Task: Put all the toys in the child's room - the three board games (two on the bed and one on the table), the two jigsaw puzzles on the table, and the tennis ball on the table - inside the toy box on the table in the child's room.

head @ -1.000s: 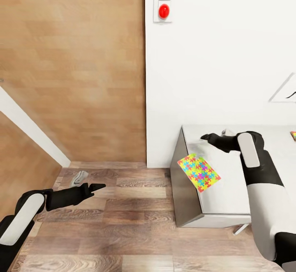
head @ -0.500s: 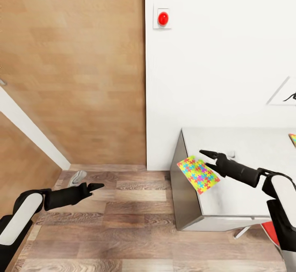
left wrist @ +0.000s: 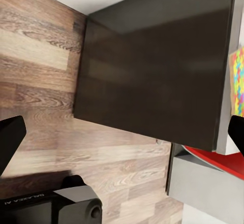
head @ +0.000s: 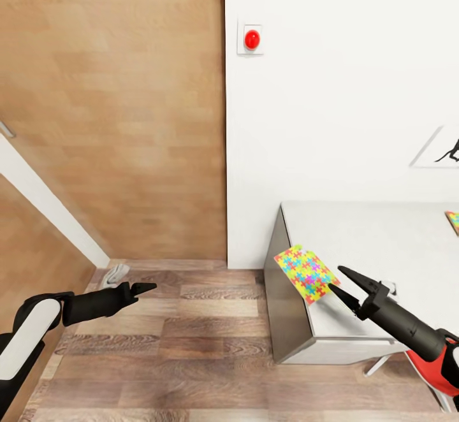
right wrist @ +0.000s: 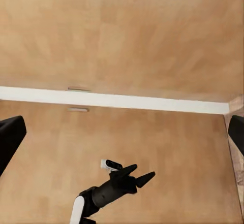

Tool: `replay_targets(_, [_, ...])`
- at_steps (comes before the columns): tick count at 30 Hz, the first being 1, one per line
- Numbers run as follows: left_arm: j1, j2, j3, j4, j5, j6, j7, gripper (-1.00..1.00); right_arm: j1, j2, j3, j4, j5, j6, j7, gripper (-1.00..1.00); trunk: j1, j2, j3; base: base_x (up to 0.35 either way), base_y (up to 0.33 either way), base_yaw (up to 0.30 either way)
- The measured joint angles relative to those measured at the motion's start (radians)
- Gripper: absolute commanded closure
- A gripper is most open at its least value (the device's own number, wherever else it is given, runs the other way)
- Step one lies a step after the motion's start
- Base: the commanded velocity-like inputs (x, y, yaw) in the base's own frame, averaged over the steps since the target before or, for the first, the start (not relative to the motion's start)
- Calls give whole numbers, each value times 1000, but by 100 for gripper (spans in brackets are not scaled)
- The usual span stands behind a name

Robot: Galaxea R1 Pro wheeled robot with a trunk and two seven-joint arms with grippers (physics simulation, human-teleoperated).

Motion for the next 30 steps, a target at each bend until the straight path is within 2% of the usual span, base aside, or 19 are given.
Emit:
replay_targets(2, [0, 0, 0, 0, 0, -1, 0, -100, 8, 0, -7, 0, 14, -14, 41, -100, 0, 0, 3, 0, 0, 0])
replay_targets(6, [-1, 0, 1, 0, 0, -3, 1, -100, 18, 0, -23, -3, 35, -38, 186, -100, 0, 0, 10, 0, 0, 0])
replay_targets(8, [-1, 0, 2, 0, 0, -3, 1, -100, 20, -2, -35, -3, 41, -42, 230, -100, 0, 0, 13, 0, 0, 0])
replay_targets(10, [-3, -1, 2, 1, -1, -3, 2, -100, 23, -4, -62, -2, 63, -44, 274, -100, 0, 0, 16, 0, 0, 0])
replay_targets(11, [-4, -3, 2, 2, 0, -3, 2, -100, 24, -5, -82, 1, 93, -45, 293, -100, 0, 0, 18, 0, 0, 0])
replay_targets(12, [-5, -4, 2, 2, 0, -4, 3, -100, 25, -5, -92, 3, 112, -46, 300, -100, 0, 0, 19, 0, 0, 0])
replay_targets(13, [-5, -6, 2, 2, 0, -4, 3, -100, 26, -4, -112, 6, 153, -46, 313, -100, 0, 0, 21, 0, 0, 0])
replay_targets(15, [-6, -8, 0, 3, 1, -5, 3, -100, 26, -2, -141, 9, 207, -45, 335, -100, 0, 0, 24, 0, 0, 0])
replay_targets(17, [-7, -9, -1, 3, 0, -6, 3, -100, 27, -1, -158, 10, 235, -45, 357, -100, 0, 0, 28, 0, 0, 0])
replay_targets(22, [-7, -9, -3, 3, -1, -6, 3, -100, 27, 1, -188, 13, 277, -70, 426, -100, 0, 0, 36, 0, 0, 0])
replay_targets(30, [-7, -7, -1, 3, -2, -5, 1, -100, 28, 3, -195, 14, 290, -128, 458, -100, 0, 0, 49, 0, 0, 0])
